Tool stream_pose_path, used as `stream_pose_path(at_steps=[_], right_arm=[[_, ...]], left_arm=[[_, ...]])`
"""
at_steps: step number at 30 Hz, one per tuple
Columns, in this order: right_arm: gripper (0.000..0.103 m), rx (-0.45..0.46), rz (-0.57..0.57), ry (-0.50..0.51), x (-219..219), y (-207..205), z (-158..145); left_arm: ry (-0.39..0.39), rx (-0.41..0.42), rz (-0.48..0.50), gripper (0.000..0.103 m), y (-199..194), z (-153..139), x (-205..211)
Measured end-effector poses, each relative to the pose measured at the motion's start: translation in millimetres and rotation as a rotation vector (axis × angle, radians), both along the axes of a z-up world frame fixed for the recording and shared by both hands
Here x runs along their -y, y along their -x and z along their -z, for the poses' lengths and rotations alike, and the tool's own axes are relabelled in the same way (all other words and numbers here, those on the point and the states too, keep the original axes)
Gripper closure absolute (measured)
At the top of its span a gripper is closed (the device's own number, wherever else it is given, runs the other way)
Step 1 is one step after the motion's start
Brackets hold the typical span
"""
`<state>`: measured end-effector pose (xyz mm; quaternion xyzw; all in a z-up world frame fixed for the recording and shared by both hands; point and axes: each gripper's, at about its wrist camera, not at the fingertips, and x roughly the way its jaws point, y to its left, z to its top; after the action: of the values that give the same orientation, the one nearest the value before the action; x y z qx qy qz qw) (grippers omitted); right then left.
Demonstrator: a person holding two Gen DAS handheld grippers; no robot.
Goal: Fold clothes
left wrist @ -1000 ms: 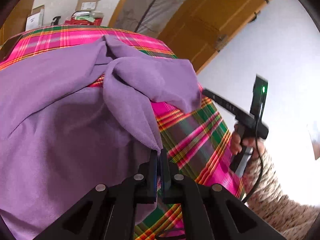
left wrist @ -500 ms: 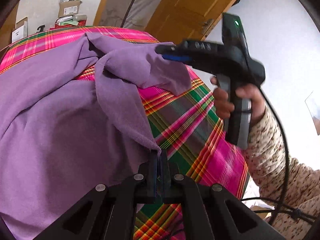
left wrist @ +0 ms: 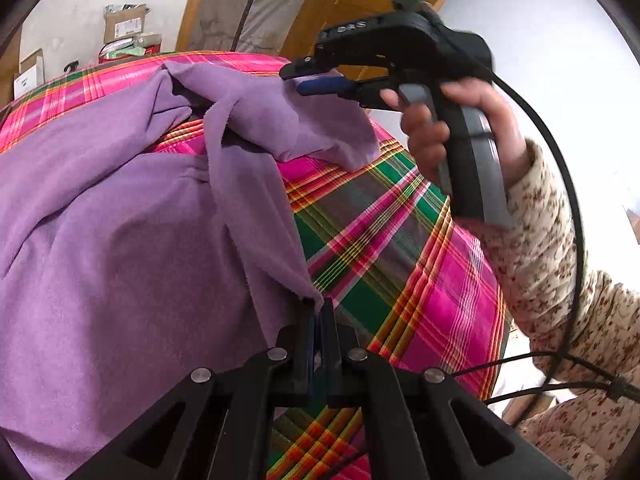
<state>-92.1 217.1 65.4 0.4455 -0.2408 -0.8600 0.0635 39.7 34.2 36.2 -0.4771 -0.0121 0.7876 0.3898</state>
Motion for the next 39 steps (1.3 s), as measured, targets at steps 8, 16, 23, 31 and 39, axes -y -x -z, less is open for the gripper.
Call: stream_pose_path(at_steps=[8, 16, 23, 31, 39], right_arm=[[0.076, 0.094, 0.085, -0.070, -9, 17, -4], [0.099, 0.088, 0.109, -0.089, -25, 6, -4], [0.100, 0.010, 0.104, -0.109, -32, -17, -12], [0.094, -0.007, 0.014, -0.070, -23, -20, -12], [0.089, -0.055, -0.030, -0.098, -26, -45, -3]], left_arm=[[0.000, -0.004, 0.008, 0.101, -1, 1, 0], [-0.004, 0.002, 0.002, 0.101, -3, 2, 9], [-0.011, 0.002, -0.024, 0.101, 1, -2, 14], [0.018, -0.022, -0.057, 0.099, 4, -12, 24], [0.009, -0.149, -0.225, 0.071, 36, -54, 61]])
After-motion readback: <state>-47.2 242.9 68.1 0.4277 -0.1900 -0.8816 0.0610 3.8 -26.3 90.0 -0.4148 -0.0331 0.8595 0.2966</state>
